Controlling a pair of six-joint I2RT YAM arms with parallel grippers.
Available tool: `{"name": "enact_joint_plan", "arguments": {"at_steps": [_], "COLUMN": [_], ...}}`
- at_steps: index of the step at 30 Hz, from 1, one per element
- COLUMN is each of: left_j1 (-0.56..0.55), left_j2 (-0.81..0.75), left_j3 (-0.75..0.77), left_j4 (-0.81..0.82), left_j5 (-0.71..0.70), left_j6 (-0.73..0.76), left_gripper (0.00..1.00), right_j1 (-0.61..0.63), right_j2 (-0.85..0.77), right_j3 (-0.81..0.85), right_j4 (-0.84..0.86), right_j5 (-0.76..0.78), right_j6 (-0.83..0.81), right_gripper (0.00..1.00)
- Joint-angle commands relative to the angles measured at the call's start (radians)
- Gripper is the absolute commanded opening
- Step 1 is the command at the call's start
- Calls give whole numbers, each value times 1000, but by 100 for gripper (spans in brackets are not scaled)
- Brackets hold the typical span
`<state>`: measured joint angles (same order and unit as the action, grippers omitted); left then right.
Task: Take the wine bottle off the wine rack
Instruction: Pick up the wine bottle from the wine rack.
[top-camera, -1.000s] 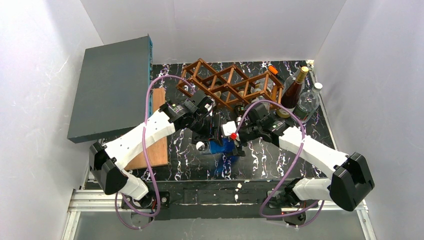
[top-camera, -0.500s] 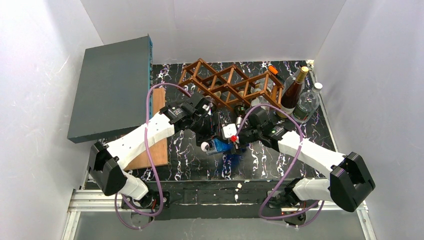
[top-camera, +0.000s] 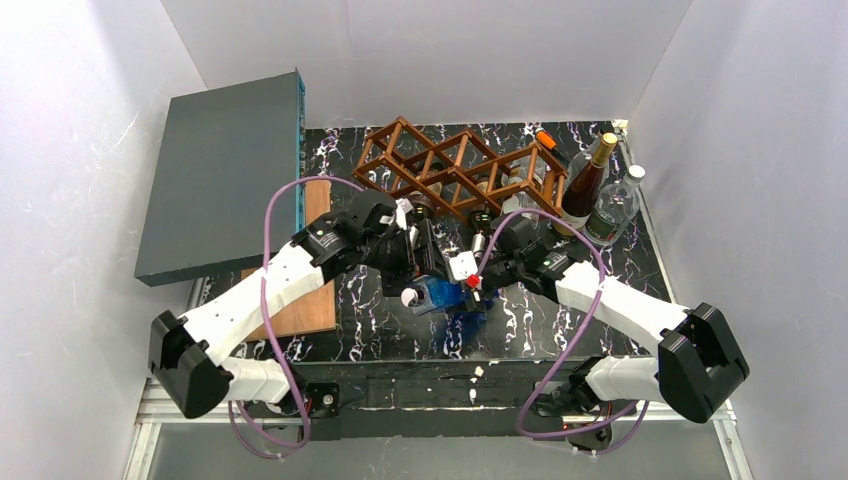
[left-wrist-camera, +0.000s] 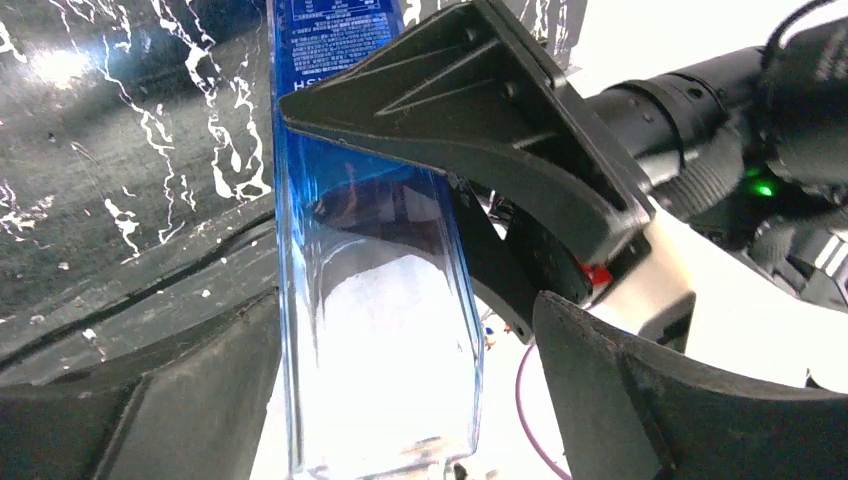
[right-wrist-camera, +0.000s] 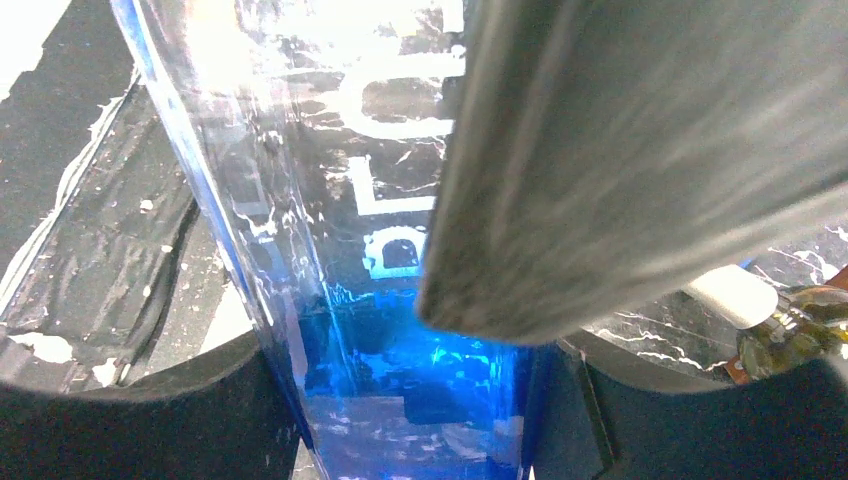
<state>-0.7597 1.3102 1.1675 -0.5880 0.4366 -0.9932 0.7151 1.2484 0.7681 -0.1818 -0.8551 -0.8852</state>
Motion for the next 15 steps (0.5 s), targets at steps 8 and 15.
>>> {"name": "enact_joint_plan", "arguments": {"at_steps": [8,15], "left_j1": [34,42], "left_j2": [-208,-331], "left_j3": [-130,-247], "left_j4": [172,325], "left_j5": [-44,-129], "left_j6": [55,131], "left_gripper": [98,98], "right_j1": [-35,-60], "right_j2": [-2,-1], "right_j3": [18,20], "right_j4": [-30,-33], "right_j5": [-147,-167], "right_j6": [30,45], "right_gripper": [8,7]}}
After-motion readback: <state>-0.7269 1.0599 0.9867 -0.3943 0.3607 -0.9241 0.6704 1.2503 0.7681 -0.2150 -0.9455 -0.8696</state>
